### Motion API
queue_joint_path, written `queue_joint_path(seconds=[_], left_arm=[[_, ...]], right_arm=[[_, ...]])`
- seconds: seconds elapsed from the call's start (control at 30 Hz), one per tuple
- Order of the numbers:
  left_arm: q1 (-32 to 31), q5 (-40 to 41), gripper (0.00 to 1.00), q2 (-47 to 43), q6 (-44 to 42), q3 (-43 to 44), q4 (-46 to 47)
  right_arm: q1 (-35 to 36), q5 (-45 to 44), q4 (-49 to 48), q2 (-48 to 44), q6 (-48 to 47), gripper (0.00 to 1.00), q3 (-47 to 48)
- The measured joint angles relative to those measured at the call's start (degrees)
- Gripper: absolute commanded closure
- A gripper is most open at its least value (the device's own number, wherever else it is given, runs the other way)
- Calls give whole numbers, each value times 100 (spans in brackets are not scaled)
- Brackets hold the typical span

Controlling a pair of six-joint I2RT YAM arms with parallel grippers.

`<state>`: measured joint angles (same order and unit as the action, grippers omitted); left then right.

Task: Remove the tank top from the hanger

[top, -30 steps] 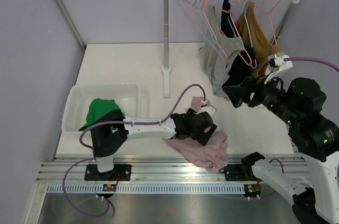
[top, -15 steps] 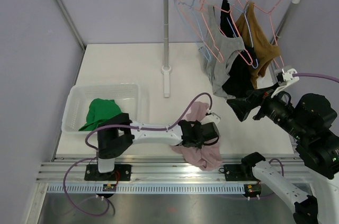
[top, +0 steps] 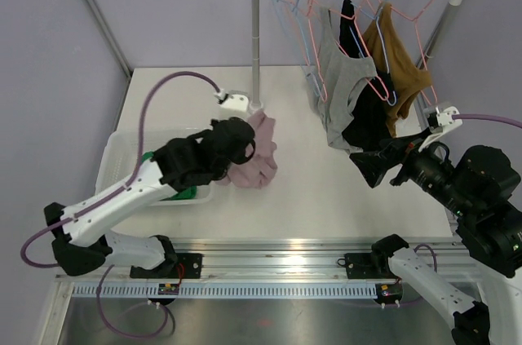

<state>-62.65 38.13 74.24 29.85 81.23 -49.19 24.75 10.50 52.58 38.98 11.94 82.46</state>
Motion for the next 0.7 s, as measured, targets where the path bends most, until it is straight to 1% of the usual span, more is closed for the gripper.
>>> queue_joint_path(seconds=[0.23,0.37,0.4,0.53,0.6,0.67,0.7], left_arm=[[1451,52,100,-1099,-208,68,-691],[2337,-254,100,-1488,-415,-315,-793],[2761,-339,100,-1521,-455,-461,-782],[3969,-911,100,-1340,-651,-1132,-798],[4428,-1152,100,-1051,-734,-1412,-782],[4719,-1311,100,-765,-782,-1657,-774],[4819,-1366,93,-645,-798,-1770,-758]], right_arm=[[0,-33,-127,42,0,1,-72],[0,-24,-323,223,0,0,-131],[0,-22,-380,275,0,0,-151],[0,-20,-553,612,33,0,-181],[0,-33,-643,800,55,1,-179],[0,-52,-691,1008,92,1,-168],[0,-66,-713,1104,101,0,-157]])
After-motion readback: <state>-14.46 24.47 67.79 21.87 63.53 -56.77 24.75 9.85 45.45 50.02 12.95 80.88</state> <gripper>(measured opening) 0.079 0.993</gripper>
